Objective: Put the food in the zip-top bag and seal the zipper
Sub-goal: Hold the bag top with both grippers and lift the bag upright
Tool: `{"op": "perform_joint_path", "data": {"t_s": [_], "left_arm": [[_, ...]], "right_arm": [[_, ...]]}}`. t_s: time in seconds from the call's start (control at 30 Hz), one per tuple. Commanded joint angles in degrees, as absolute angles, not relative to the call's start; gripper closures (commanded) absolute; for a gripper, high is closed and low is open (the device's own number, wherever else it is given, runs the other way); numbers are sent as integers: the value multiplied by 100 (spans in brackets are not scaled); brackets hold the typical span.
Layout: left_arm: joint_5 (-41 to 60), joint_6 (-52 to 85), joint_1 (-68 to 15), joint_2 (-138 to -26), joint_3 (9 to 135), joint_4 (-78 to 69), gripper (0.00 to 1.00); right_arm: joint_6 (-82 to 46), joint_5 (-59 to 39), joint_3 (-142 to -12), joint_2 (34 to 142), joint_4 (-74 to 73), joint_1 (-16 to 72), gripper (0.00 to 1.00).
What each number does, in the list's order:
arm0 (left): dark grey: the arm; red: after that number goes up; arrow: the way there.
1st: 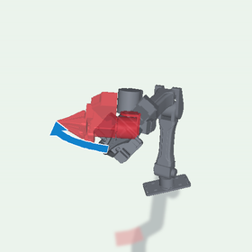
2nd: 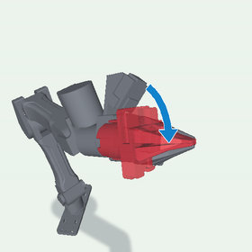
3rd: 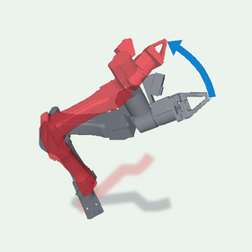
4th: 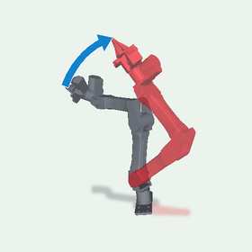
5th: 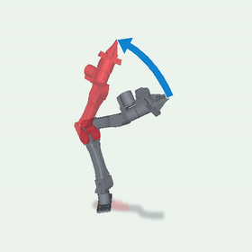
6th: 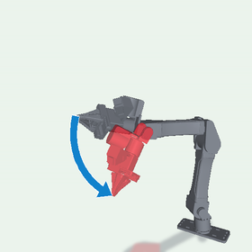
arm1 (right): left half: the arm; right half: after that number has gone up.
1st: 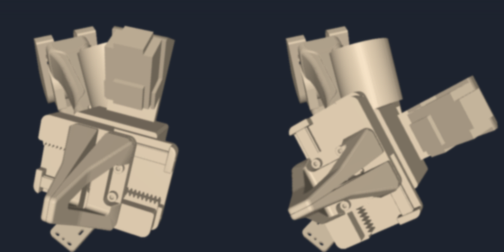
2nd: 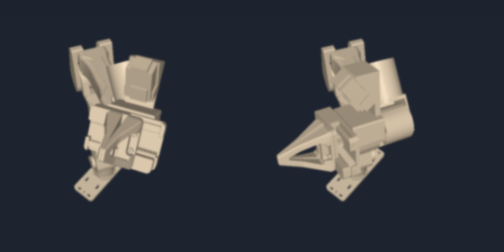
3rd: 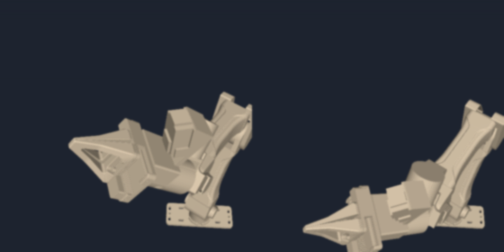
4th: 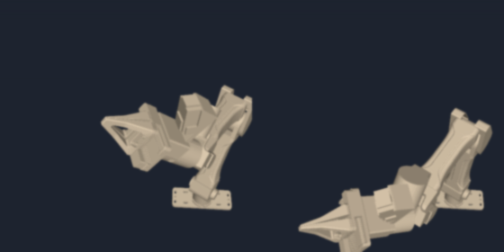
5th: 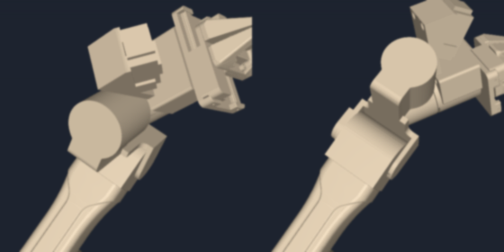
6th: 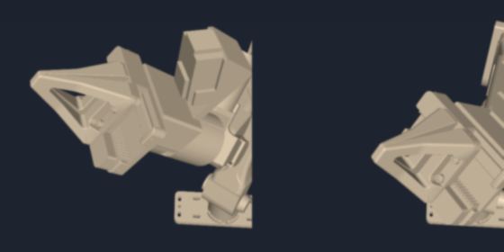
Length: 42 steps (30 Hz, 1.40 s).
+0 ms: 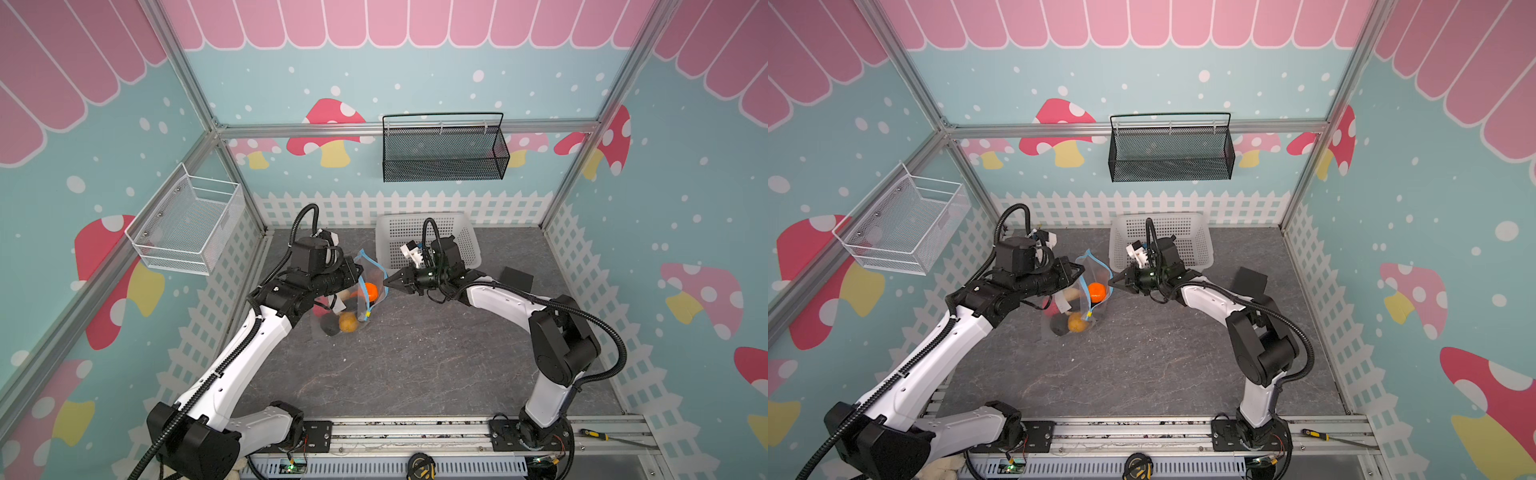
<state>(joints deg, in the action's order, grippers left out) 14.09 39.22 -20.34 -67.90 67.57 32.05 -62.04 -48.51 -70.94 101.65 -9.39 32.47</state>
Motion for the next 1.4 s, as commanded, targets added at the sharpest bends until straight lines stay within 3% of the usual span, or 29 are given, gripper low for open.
{"op": "perform_joint_path", "data": {"t_s": [0.0, 1.0, 1.37], "left_arm": [[1262, 3990, -2048, -6528, 6970, 3281, 100], [1160, 4016, -2118, -6650, 7852, 3392, 100], [1360, 4155, -2129, -7092, 7471, 3117, 100]], "right_arm": [[-6228, -4771, -7357, 9757, -994, 3292, 100], [-5036, -4150, -9383, 9363, 652, 3398, 100], [-4916, -4198, -8658, 9485, 258, 3372, 100]]}}
